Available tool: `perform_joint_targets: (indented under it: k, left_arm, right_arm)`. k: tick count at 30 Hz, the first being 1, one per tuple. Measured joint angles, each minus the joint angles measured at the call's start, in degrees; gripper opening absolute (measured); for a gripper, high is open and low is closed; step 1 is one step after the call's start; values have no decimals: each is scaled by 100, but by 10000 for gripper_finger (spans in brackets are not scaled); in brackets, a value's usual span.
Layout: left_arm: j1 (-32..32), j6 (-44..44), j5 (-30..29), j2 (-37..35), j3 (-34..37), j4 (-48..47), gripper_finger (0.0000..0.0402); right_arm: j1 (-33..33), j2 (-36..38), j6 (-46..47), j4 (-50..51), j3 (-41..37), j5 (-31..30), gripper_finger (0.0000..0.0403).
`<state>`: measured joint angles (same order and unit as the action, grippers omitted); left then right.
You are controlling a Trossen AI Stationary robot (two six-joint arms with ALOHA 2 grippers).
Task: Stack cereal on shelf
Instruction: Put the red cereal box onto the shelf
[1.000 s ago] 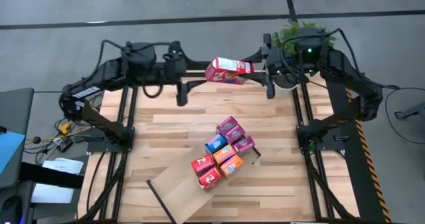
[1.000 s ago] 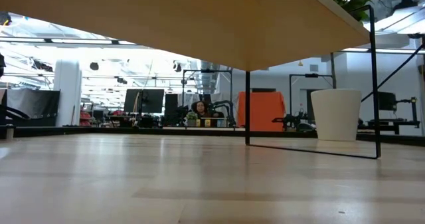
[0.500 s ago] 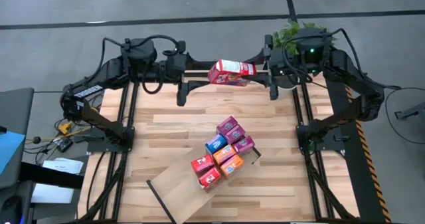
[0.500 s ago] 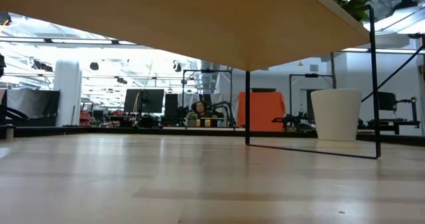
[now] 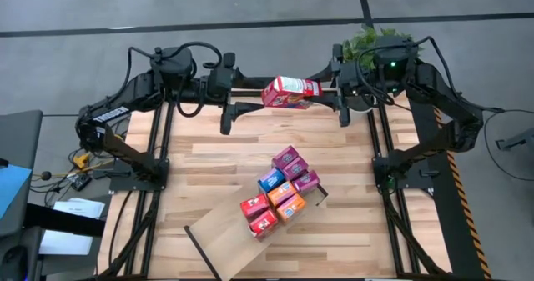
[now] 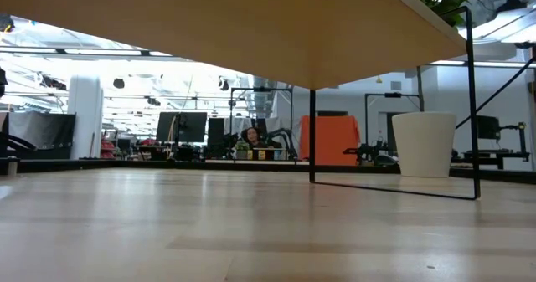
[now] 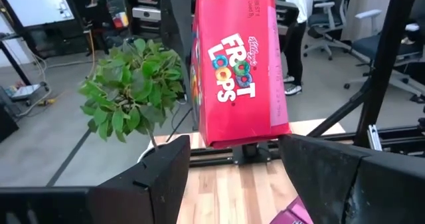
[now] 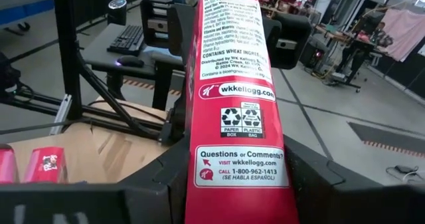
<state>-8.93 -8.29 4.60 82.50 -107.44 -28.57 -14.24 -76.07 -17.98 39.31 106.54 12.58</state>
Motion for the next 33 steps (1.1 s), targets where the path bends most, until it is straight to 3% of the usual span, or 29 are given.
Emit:
perform_joint_targets:
  k: [23, 29, 33]
  left_arm:
    - [26, -227, 250, 103, -11, 286, 230]
    - [26, -350, 210, 176, -10, 284, 281]
    - [28, -367, -132, 293, -4, 327, 326]
  right_arm:
    - [-29, 53, -81, -90, -9, -39, 211]
    - [-81, 72, -137, -176, -10, -120, 205]
    - [-96, 67, -156, -160, -7, -162, 201]
